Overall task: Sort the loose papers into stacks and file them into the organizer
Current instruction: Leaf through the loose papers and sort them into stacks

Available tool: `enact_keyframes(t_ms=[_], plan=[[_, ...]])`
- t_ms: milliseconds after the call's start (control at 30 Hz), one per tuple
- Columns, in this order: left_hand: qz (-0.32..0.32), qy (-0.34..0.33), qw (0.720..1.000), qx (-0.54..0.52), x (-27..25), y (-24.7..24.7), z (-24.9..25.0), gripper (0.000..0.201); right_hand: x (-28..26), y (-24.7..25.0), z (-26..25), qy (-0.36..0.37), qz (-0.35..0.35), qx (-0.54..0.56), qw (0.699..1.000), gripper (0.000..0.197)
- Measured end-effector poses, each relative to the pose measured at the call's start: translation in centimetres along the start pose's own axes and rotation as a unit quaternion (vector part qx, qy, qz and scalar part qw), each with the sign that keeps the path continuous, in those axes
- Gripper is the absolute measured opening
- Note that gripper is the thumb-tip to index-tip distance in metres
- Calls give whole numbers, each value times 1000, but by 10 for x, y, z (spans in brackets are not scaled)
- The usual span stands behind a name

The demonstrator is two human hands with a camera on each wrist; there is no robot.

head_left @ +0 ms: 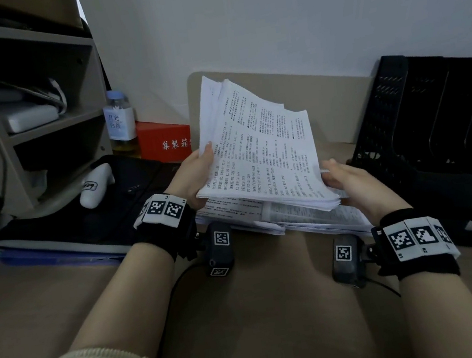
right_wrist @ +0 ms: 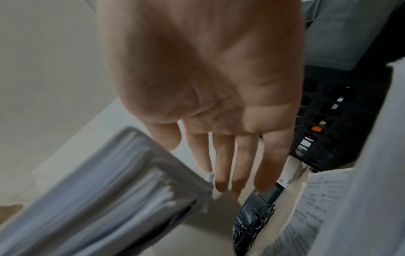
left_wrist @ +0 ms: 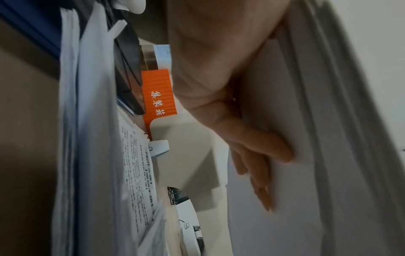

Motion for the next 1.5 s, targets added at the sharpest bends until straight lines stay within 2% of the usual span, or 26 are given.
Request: enact_keyframes(t_ms=[167, 267, 400, 633, 800, 933, 1100, 1233, 1500], plan=[[2, -2, 1000, 3, -1, 0, 1, 44, -4, -10, -7, 9, -38, -13, 999, 53], [5, 3, 1000, -6, 1, 3, 0, 45, -6, -11, -8, 19, -33, 6, 999, 52], [7, -1, 1000, 9, 2, 3, 0, 44, -4, -13, -7, 22, -33, 7, 999, 42], [-1, 12, 999, -48, 10, 6, -6, 44, -8, -12, -11, 48, -42, 31, 997, 33], [-4, 3, 1000, -26, 9, 5, -4, 45, -5, -8, -10, 36, 31, 116, 992, 26], [-15, 0, 999, -52, 8, -1, -3, 42, -4, -6, -8, 6, 54, 172, 984, 6], [-43, 4, 993, -106, 3, -8, -1, 30, -5, -6, -10, 12, 85, 182, 979, 14], [-49, 9, 987, -155, 1, -7, -4, 34, -7, -5, -10, 14, 97, 206, 974, 17], [40, -30, 998, -34, 1, -3, 2, 41, -3, 12, 4, -16, 165, 175, 970, 21]])
Point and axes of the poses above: each hand's wrist, its own x-axis towards the middle knuckle, its own y-axis out of the back of the hand, z = x × y, the point moved 1 cm from there along x, towards the middle knuckle, and after that the axes turned 1 degree about -y, right-handed, at the moved point
